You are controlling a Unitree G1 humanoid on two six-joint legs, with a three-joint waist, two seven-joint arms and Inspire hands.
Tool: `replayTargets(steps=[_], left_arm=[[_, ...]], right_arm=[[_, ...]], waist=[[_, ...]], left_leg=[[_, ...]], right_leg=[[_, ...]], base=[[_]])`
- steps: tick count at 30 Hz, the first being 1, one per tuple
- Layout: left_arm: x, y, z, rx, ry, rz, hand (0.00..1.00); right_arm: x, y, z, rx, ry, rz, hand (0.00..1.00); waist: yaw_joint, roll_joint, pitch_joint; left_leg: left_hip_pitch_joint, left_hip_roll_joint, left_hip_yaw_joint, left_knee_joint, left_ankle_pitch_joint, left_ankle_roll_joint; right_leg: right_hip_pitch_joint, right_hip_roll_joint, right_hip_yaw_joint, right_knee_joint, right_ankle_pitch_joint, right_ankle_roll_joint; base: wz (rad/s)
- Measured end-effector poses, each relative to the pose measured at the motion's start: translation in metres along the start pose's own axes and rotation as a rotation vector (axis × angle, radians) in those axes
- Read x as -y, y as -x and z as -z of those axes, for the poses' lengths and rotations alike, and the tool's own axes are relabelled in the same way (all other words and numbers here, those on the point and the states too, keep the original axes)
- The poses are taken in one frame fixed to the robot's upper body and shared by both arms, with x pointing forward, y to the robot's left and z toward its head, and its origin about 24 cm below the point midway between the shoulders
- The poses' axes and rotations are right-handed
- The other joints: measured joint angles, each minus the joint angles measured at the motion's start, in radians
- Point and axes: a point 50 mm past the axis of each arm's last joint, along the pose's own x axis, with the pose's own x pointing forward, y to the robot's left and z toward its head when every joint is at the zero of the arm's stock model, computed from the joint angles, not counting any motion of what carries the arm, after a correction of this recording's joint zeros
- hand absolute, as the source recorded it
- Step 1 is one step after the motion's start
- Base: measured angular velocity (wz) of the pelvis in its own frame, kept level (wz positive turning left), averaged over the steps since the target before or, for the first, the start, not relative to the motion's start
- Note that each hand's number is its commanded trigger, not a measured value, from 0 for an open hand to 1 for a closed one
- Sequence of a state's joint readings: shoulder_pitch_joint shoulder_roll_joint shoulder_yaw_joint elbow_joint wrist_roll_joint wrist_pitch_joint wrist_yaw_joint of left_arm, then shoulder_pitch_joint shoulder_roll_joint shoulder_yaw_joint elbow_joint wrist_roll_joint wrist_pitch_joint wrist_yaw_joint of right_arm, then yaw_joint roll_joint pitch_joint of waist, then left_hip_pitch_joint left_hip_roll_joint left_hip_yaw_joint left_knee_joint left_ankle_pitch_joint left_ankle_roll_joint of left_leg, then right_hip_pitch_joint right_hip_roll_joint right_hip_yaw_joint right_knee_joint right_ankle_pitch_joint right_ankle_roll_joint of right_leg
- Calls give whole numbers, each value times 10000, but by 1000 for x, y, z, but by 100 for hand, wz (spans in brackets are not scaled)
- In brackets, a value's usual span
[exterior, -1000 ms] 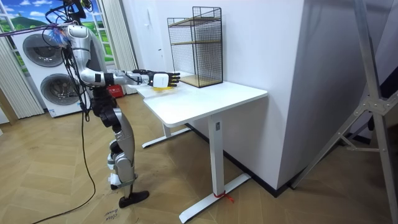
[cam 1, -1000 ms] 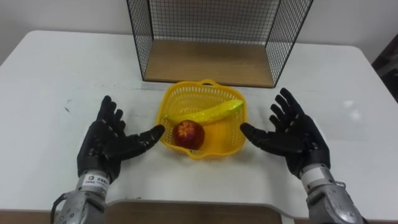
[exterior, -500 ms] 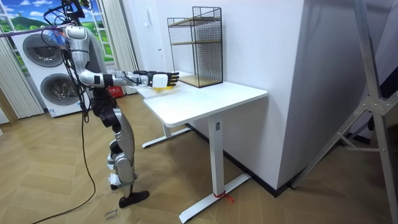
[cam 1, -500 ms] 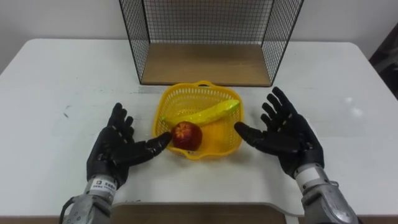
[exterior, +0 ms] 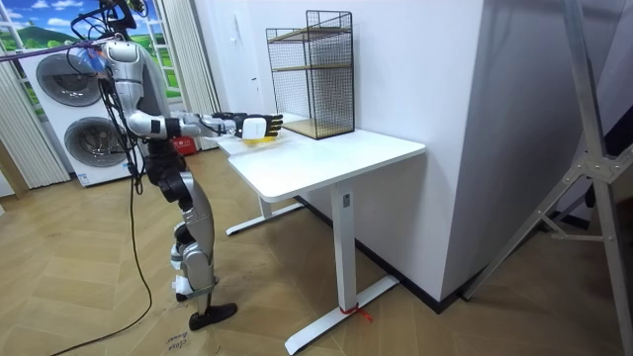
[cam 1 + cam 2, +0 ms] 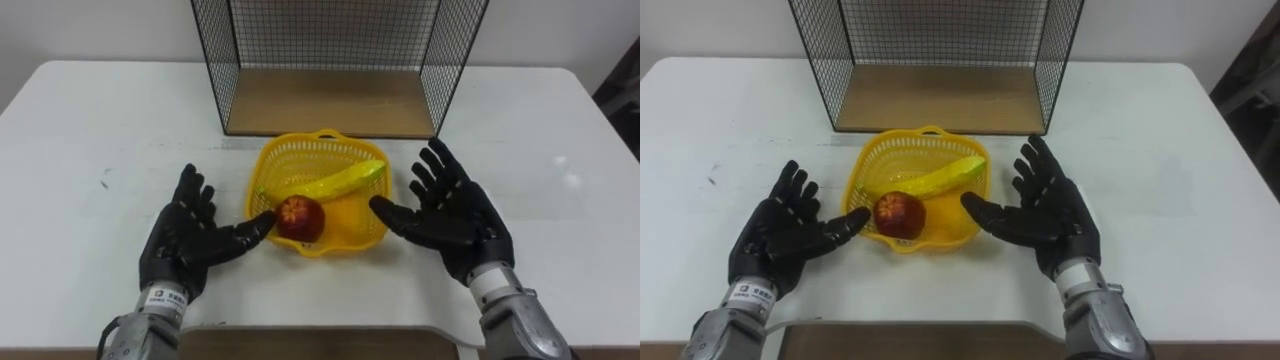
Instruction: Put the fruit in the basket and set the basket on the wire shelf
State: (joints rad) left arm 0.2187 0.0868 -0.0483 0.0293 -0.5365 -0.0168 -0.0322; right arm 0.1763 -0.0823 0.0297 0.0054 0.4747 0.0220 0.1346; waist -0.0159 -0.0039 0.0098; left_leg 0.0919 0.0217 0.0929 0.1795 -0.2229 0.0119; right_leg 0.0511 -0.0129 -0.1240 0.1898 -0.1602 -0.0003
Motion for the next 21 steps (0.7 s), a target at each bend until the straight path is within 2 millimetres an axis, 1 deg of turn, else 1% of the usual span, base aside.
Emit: replayTargets(steps=[4, 7, 11, 12, 14, 21], left_arm=[[4, -2, 0, -10, 1, 194, 0], [14, -6, -1, 15, 17, 770, 0], [24, -12, -4, 158, 28, 1287, 0], [27, -14, -6, 236, 20, 1405, 0], [29, -17, -9, 340, 4, 1528, 0], [40, -17, -6, 184, -24, 2079, 0]], right_arm=[[-1, 0, 7, -282, -50, -141, 0], [-3, -1, 15, -633, -96, -342, 0], [-4, -2, 15, -630, -83, -446, 0], [-6, -3, 14, -594, -73, -515, 0], [-9, -6, 13, -528, -49, -668, 0], [-20, -10, 13, -507, -62, -1101, 0]], waist=[[-11, 1, 1], [-31, 14, 19], [-39, 98, 66], [-39, 112, 62], [-43, 137, 82], [-60, 133, 79]], left_leg=[[4, 1, 0, 16, 0, 0], [-6, 5, 22, 29, 0, 0], [-42, 16, 36, 17, -3, -4], [-97, 20, 39, 21, -3, -5], [-123, 28, 87, 25, 0, -9], [-53, 19, 114, 40, 3, -5]], right_leg=[[-9, 0, 7, 0, 0, 0], [-17, 5, 46, 2, 1, -2], [-43, 25, 74, 2, 11, -5], [-96, 29, 74, 16, 15, -11], [-182, 33, 104, 80, 17, -14], [-178, 21, 142, 79, 16, -13]], base=[[0], [-1], [0], [-4], [-6], [-1]])
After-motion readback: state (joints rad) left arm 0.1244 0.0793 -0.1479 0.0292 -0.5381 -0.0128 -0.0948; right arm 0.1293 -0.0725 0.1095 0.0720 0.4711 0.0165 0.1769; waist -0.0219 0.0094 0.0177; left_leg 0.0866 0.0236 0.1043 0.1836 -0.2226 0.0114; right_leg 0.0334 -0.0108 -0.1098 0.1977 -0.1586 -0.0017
